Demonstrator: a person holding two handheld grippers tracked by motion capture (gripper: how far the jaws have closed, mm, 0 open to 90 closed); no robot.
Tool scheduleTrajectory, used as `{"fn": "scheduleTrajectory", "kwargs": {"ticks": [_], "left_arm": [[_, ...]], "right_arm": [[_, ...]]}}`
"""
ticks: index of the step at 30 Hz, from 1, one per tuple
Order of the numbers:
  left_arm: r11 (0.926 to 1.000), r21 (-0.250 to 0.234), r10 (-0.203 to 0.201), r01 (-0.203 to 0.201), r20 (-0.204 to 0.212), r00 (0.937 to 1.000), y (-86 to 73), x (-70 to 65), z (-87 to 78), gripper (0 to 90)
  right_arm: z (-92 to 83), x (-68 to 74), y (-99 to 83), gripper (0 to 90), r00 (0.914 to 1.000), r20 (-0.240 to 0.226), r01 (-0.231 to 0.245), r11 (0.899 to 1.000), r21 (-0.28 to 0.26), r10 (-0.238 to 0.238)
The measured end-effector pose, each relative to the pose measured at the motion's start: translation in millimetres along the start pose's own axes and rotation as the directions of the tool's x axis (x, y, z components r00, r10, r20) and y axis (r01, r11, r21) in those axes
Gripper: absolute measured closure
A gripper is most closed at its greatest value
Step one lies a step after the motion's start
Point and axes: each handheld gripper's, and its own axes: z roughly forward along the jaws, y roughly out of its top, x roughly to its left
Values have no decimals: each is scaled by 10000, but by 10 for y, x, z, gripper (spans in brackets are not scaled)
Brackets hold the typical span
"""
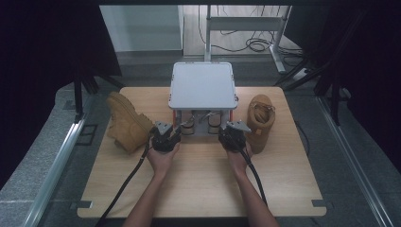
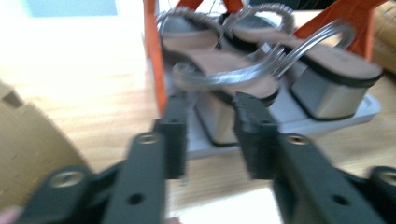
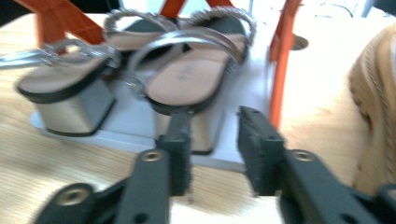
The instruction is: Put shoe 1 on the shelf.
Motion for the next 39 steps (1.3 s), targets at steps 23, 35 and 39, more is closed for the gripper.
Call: {"fn": "scheduleTrajectory", "kwargs": {"ticks": [23,35,39], "left_arm": [[9961,778,-460,424,452,9979,18,-44,391,866],[9949,854,-596,543,612,9963,70,-152,501,865],[9942,872,-678,622,621,9958,78,-171,520,865]], "right_arm": [[398,-17,-22,896,9997,-74,-212,9991,357,215],[401,81,-28,898,9984,-560,111,9995,292,-95],[410,96,-29,898,9981,-613,86,9996,282,-69]]}}
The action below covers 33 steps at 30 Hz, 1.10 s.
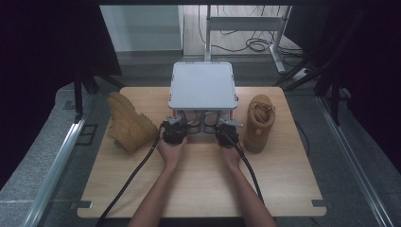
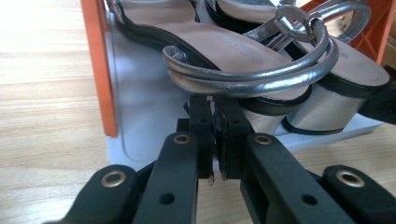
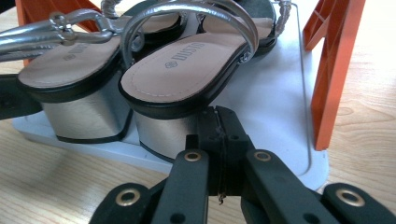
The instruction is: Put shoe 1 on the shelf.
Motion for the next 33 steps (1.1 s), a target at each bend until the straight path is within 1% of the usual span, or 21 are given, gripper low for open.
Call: {"fn": "scheduleTrajectory", "kwargs": {"ticks": [6,10,11,12,13,14,15,17,18,20,22,25,29,30,31,32,33], "left_arm": [[10000,-18,-41,41,3,10000,-3,-2,4,856],[10000,28,92,-93,42,9999,-1,4,-19,837],[9997,-5,239,-239,17,9997,0,-2,-43,835],[9997,-5,239,-239,17,9997,0,-2,-43,833],[9966,-106,816,-818,-202,9965,-3,-35,-113,834],[9966,-106,816,-818,-202,9965,-3,-35,-113,834],[9945,-216,1019,-1023,-183,9946,-4,-40,-199,834],[9937,-241,1092,-1090,39,9940,-9,-30,-289,833],[9942,-259,1046,-1041,191,9943,-17,-19,-336,833],[9963,-265,832,-818,555,9950,-36,13,-432,833],[9964,-342,804,-781,710,9942,-65,35,-535,832],[9968,-386,733,-696,1055,9917,-124,74,-683,830],[9961,-323,860,-822,1433,9859,-225,84,-848,817],[9961,-323,860,-822,1433,9859,-225,84,-848,810],[9939,-248,1098,-1072,1650,9802,-283,69,-923,797],[9939,-248,1098,-1072,1650,9802,-283,69,-923,781],[9907,-187,1357,-1347,1976,9708,-349,54,-984,758]], "right_arm": [[4,8,1,898,10000,-30,5,10000,8,-5],[-7,4,0,897,9999,-105,31,10000,28,-31],[-23,3,1,897,9999,-146,64,10000,37,-64],[-23,3,1,897,9999,-146,64,10000,37,-64],[-78,3,5,897,9997,-198,126,9999,-77,-127],[-78,3,5,897,9997,-198,126,9999,-77,-127],[-165,1,5,897,9995,-316,89,9998,-163,-94],[-262,4,-7,896,9988,-493,9,9998,-204,-19],[-312,4,-16,896,9983,-580,23,9997,-256,-38],[-416,7,-36,896,9974,-720,20,9994,-339,-44],[-518,-1,-63,896,9959,-907,30,9994,-334,-60],[-662,-27,-121,894,9938,-1100,109,9994,-327,-145],[-838,-86,-220,872,9904,-1374,142,9996,-227,-172],[-838,-86,-220,872,9904,-1374,142,9996,-227,-172],[-908,-116,-283,853,9885,-1490,229,9996,-133,-247],[-942,-129,-316,830,9874,-1549,306,9995,-81,-315],[-976,-140,-348,787,9862,-1609,398,9992,-51,-401]]}}
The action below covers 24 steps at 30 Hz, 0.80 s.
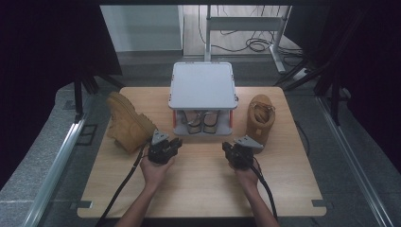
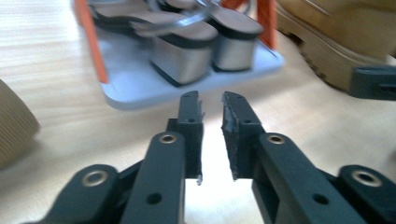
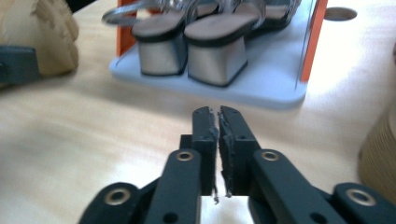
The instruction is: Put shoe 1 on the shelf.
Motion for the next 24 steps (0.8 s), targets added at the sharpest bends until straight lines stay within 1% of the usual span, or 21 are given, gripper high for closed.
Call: {"fn": "scheduleTrajectory", "kwargs": {"ticks": [1,2,4,6,7,8,9,10,11,12,14,15,17,19,22,24], "left_arm": [[9997,202,142,-145,124,9998,-28,-15,-17,711],[9992,323,238,-242,152,9996,-61,-31,-32,647],[9986,454,253,-265,272,9993,-136,-53,-62,565],[9974,672,224,-244,298,9993,-214,-63,-79,491],[9974,672,224,-244,298,9993,-214,-63,-79,471],[9932,1067,424,-461,367,9984,-268,-68,-92,451],[9932,1067,424,-461,367,9984,-268,-68,-92,441],[9933,1073,407,-439,313,9987,-310,-62,-125,439],[9933,1073,407,-439,313,9987,-310,-62,-125,434],[9917,1172,504,-535,298,9983,-332,-52,-157,429],[9915,1140,609,-626,185,9980,-344,-43,-205,426],[9920,1109,576,-600,241,9980,-346,-32,-232,426],[9932,1029,502,-538,369,9981,-342,-12,-283,426],[9944,945,429,-479,535,9976,-326,9,-315,426],[9951,870,434,-475,482,9979,-313,34,-358,422],[9956,800,447,-478,407,9982,-298,47,-411,413]], "right_arm": [[-38,-2,-34,740,9999,-75,77,10000,37,-76],[-73,-5,-71,695,9998,-126,181,9998,52,-181],[-123,-7,-129,611,9994,-133,331,9992,229,-328],[-172,-10,-156,525,9979,-321,582,9966,575,-564],[-172,-10,-156,525,9979,-321,582,9966,575,-564],[-230,-19,-208,466,9960,-658,660,9949,757,-610],[-230,-19,-208,466,9960,-658,660,9949,757,-610],[-286,-41,-273,430,9923,-1089,687,9937,885,-589],[-286,-41,-273,430,9923,-1089,687,9937,885,-589],[-333,-65,-309,424,9897,-1345,623,9938,924,-496],[-360,-77,-321,412,9868,-1558,594,9934,977,-436],[-367,-76,-325,405,9860,-1608,599,9930,1022,-430],[-380,-66,-343,399,9861,-1592,633,9934,956,-476],[-386,-54,-365,379,9861,-1535,798,9919,990,-640],[-393,-47,-390,364,9862,-1451,949,9901,1031,-794],[-402,-57,-392,359,9881,-1381,807,9924,933,-674]]}}
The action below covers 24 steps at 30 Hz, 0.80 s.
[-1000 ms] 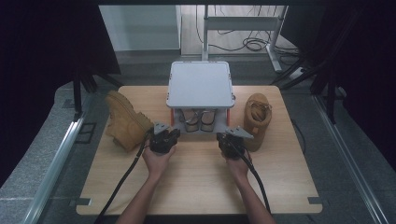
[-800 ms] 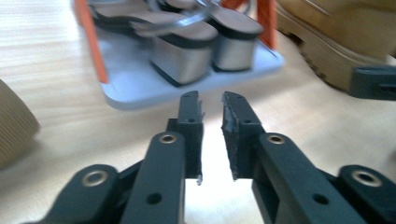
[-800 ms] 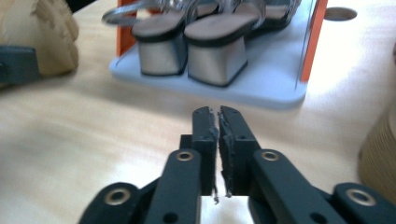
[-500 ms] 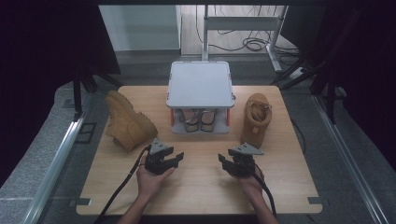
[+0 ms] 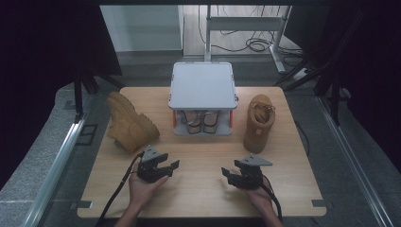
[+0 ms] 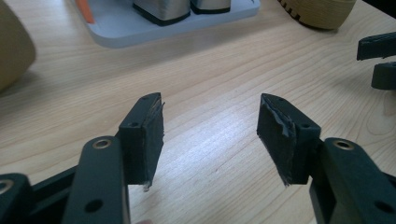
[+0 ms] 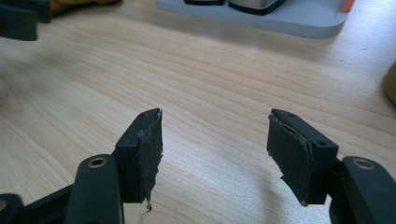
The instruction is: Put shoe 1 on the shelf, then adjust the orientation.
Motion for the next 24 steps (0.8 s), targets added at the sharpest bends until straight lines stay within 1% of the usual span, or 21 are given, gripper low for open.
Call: {"fn": "scheduleTrajectory", "kwargs": {"ticks": [2,4,6,7,10,11,12,14,16,18,20,21,22,24], "left_arm": [[9999,-169,-13,13,-31,10000,26,17,-81,407],[9993,-381,57,-59,-39,10000,72,51,-174,405],[9978,-647,99,-110,-183,9998,110,93,-260,407],[9972,-742,101,-119,-241,9997,125,117,-295,410],[9956,-936,-12,-29,-444,9990,150,180,-390,436],[9956,-936,-12,-29,-444,9990,150,180,-390,458],[9953,-972,-37,-25,-630,9980,152,234,-456,493],[9948,-1014,-65,-33,-962,9953,151,298,-538,545],[9941,-1075,-275,142,-1232,9920,150,383,-634,609],[9935,-1090,-475,327,-1358,9896,172,489,-735,685],[9916,-1215,-621,450,-1405,9881,187,589,-841,749],[9916,-1215,-621,450,-1405,9881,187,589,-841,769],[9895,-1260,-911,714,-1586,9831,178,688,-931,783],[9871,-1311,-1130,916,-1670,9795,138,797,-1003,823]], "right_arm": [[-18,-13,11,356,10000,57,9,10000,-42,-9],[-40,-33,20,352,9999,111,5,10000,-37,-5],[-56,-56,31,352,9998,-51,-196,9998,-29,196],[-64,-61,39,352,9998,-68,-212,9998,-48,212],[-83,-59,43,350,10000,-2,0,10000,46,0],[-83,-59,43,350,10000,-2,0,10000,46,0],[-101,-70,35,348,9999,74,123,9998,130,-124],[-115,-92,30,350,9997,164,195,9996,196,-198],[-128,-114,29,349,9998,162,142,9997,178,-145],[-130,-124,30,349,9996,219,195,9996,189,-199],[-126,-129,26,349,9996,222,168,9996,217,-173],[-126,-130,25,349,9996,245,163,9996,241,-169],[-126,-130,24,349,9995,264,154,9995,263,-161],[-125,-127,20,349,9994,295,150,9995,294,-158]]}}
